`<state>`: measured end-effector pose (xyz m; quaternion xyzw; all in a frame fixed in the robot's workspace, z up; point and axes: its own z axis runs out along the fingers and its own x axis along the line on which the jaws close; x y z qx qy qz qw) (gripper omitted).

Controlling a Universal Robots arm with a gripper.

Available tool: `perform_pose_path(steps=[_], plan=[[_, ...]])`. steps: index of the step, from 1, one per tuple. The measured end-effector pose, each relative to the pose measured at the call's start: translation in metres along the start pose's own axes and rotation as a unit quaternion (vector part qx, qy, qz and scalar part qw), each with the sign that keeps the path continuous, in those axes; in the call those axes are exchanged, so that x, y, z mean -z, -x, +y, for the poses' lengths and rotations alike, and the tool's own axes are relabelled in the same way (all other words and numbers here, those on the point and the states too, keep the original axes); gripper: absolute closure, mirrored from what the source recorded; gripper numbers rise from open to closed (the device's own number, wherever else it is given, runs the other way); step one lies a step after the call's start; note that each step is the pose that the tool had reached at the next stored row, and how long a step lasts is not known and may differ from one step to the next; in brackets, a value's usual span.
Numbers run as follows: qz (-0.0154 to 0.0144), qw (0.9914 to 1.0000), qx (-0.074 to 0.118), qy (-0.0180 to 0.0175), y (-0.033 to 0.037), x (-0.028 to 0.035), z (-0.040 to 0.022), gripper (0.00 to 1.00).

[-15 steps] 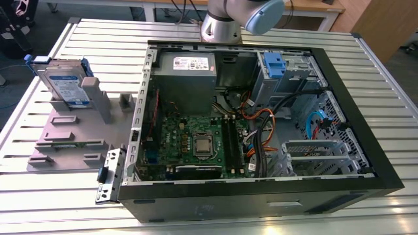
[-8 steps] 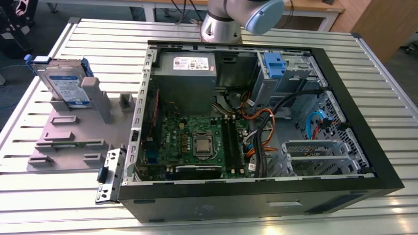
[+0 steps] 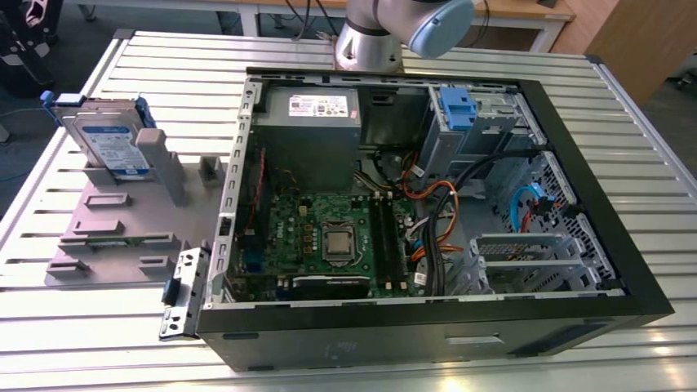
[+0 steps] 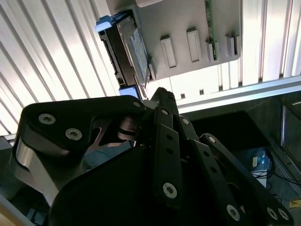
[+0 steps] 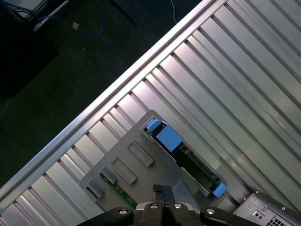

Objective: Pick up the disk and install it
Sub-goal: 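Pick up the disk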

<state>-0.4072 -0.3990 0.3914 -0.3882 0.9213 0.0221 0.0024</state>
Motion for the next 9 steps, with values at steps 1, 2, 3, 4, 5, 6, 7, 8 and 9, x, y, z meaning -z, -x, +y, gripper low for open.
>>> perform_pose_path(steps=[1,2,3,4,5,6,7,8,9], plan=[[0.0001,1.00000,0.001,0.0000,0.0000,0.0000,0.0000,0.89],[0.0001,1.00000,0.003,0.0001,0.0000,0.0000,0.0000,0.89],[0.0002,0.99999,0.004,0.0001,0.0000,0.0000,0.0000,0.89],[0.0002,0.99999,0.005,0.0001,0.0000,0.0000,0.0000,0.89],[0.0003,0.99998,0.006,0.0001,0.0000,0.0000,0.0000,0.89],[0.0003,0.99997,0.007,0.0002,0.0000,0.0000,0.0000,0.89],[0.0003,0.99996,0.008,0.0002,0.0000,0.0000,0.0000,0.89],[0.0004,0.99996,0.009,0.0002,0.0000,0.0000,0.0000,0.89],[0.0004,0.99995,0.010,0.0002,0.0000,0.0000,0.0000,0.89]])
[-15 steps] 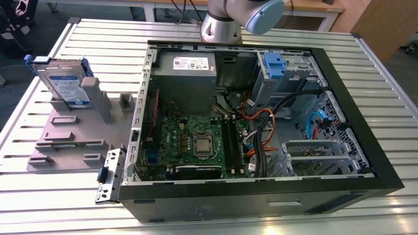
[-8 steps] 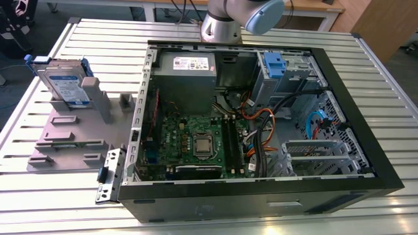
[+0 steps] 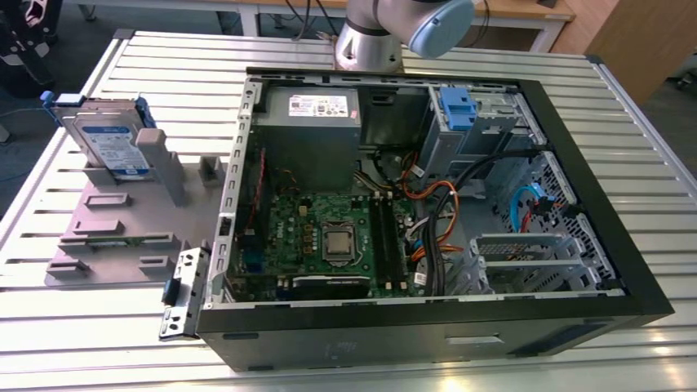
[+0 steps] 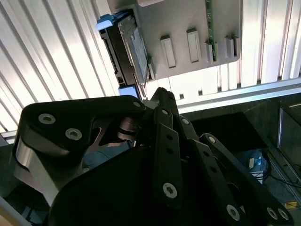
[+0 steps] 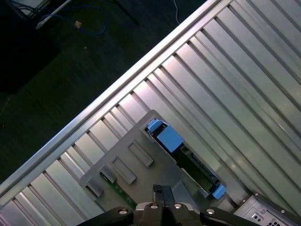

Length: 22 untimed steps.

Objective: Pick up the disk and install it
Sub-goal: 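Pick up the disk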

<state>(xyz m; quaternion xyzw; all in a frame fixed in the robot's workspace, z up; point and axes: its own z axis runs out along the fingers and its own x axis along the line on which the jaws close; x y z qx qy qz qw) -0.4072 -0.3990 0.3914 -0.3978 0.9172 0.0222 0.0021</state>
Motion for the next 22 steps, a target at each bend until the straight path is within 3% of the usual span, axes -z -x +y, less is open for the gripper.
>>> perform_pose_path(steps=[22], plan=[[0.0010,0.99970,0.024,0.0005,0.0000,0.0000,0.0000,0.89]])
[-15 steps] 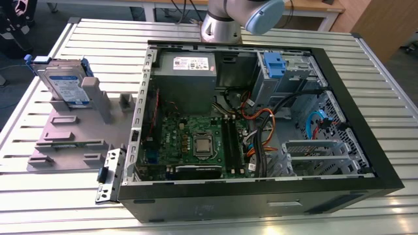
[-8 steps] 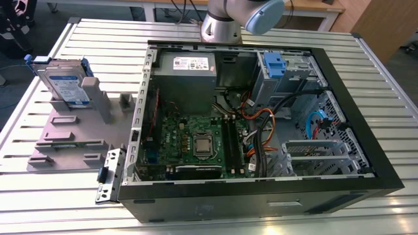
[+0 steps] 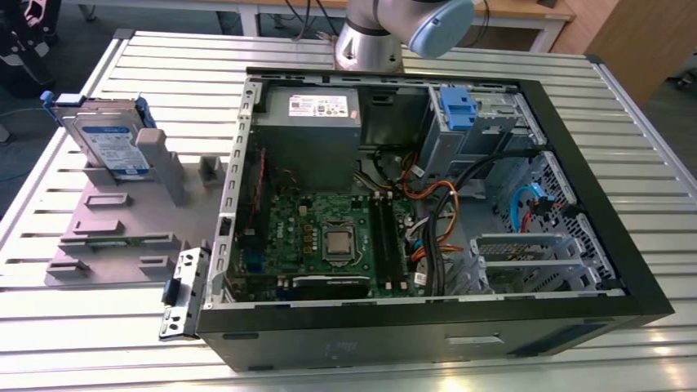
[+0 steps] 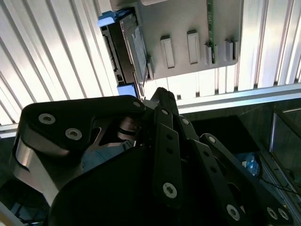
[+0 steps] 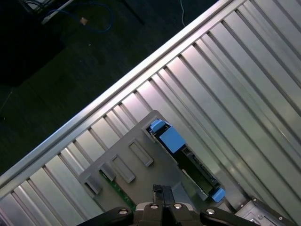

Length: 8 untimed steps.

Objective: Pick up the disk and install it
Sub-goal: 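Pick up the disk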

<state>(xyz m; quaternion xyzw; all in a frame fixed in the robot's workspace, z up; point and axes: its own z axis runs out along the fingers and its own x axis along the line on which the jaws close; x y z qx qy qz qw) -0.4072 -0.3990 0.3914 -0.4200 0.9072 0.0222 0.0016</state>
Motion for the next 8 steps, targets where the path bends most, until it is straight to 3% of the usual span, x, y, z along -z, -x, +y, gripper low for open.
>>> perform_pose_path(steps=[8], plan=[[0.0003,0.99997,0.008,0.0002,0.0000,0.0000,0.0000,0.89]])
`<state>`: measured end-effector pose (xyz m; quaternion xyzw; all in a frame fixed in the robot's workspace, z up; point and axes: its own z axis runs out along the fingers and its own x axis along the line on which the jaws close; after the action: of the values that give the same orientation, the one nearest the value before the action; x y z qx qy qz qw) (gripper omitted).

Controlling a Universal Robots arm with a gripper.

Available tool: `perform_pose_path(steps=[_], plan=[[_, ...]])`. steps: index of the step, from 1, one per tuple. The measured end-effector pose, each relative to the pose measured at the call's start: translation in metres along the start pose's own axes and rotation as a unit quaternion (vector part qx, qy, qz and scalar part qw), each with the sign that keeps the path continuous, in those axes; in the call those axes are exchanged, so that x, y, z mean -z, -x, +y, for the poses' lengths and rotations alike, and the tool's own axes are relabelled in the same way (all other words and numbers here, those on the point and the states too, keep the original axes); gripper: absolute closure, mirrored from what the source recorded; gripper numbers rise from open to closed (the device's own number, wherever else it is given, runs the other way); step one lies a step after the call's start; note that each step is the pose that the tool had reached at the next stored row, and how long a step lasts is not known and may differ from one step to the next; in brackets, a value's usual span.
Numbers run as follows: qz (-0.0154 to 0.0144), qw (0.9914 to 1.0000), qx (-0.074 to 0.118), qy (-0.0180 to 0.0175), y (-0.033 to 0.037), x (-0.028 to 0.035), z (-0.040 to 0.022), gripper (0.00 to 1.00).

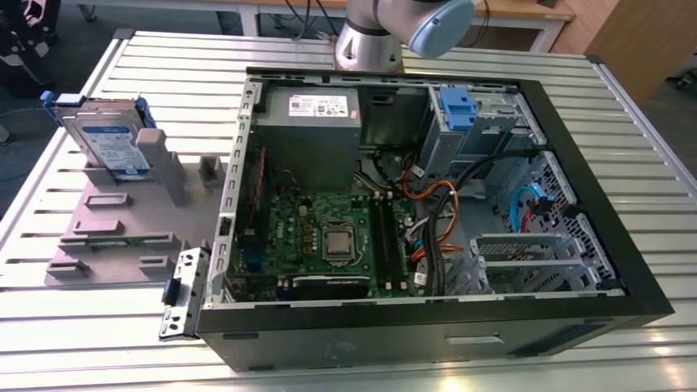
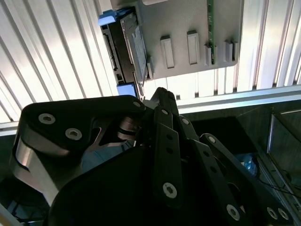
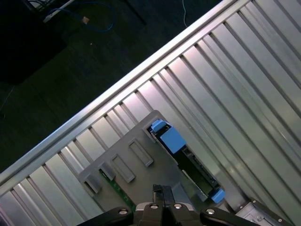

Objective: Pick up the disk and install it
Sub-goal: 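Pick up the disk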

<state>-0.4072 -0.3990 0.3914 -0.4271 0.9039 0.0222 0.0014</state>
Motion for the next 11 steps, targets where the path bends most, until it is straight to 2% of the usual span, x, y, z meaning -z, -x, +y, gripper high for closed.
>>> perform_pose_path(steps=[11], plan=[[0.0004,0.99994,0.011,0.0002,0.0000,0.0000,0.0000,0.89]])
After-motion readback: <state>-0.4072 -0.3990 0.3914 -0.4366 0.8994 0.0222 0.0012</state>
